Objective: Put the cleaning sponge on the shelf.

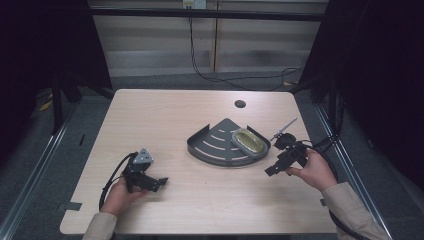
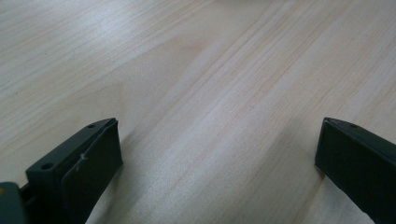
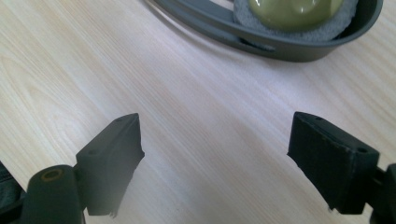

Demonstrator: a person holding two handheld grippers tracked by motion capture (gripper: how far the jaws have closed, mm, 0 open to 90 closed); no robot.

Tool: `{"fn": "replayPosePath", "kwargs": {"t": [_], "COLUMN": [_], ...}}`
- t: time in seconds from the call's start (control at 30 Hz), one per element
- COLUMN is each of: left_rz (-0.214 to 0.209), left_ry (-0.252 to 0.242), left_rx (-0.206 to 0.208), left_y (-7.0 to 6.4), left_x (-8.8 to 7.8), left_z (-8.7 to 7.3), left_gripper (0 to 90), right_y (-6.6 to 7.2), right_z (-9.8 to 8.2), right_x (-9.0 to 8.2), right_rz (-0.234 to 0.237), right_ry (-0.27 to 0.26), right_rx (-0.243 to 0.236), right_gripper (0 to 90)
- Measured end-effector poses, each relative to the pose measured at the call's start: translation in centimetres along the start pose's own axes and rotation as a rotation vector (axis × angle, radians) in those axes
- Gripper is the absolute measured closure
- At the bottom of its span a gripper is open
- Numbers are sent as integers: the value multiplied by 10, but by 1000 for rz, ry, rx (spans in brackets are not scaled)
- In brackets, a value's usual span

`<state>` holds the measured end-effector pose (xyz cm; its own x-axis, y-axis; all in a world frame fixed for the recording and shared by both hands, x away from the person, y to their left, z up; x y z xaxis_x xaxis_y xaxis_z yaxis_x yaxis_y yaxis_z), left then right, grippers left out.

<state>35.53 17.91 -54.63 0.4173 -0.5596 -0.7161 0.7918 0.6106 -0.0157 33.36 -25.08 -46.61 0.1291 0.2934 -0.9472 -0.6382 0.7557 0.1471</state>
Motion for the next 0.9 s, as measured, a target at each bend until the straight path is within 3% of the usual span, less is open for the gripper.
{"fn": "replayPosePath", "kwargs": {"t": [0.63, 0.9], "left_rz": [0, 0], "left_ry": [1, 0], "left_rx": [-3, -1], "left_y": [0, 0], "left_x": [0, 0], "left_z": [0, 0], "left_gripper": [0, 0], "right_y": [1, 3], "right_z": [-35, -45], "right_x": [27, 38], "right_rz": [4, 5], "right_ry": [-33, -41], "right_rx": [28, 1], "right_gripper": [180, 180]}}
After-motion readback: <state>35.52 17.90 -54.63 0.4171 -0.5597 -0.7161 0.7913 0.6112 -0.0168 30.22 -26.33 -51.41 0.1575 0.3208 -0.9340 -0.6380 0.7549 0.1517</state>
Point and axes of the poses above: each handheld gripper's, and its own axes: x roughly forward along the jaws, z roughly out of its top, y roughly to its left, the point moved 5 cm from there along x, roughly forward along the jaws
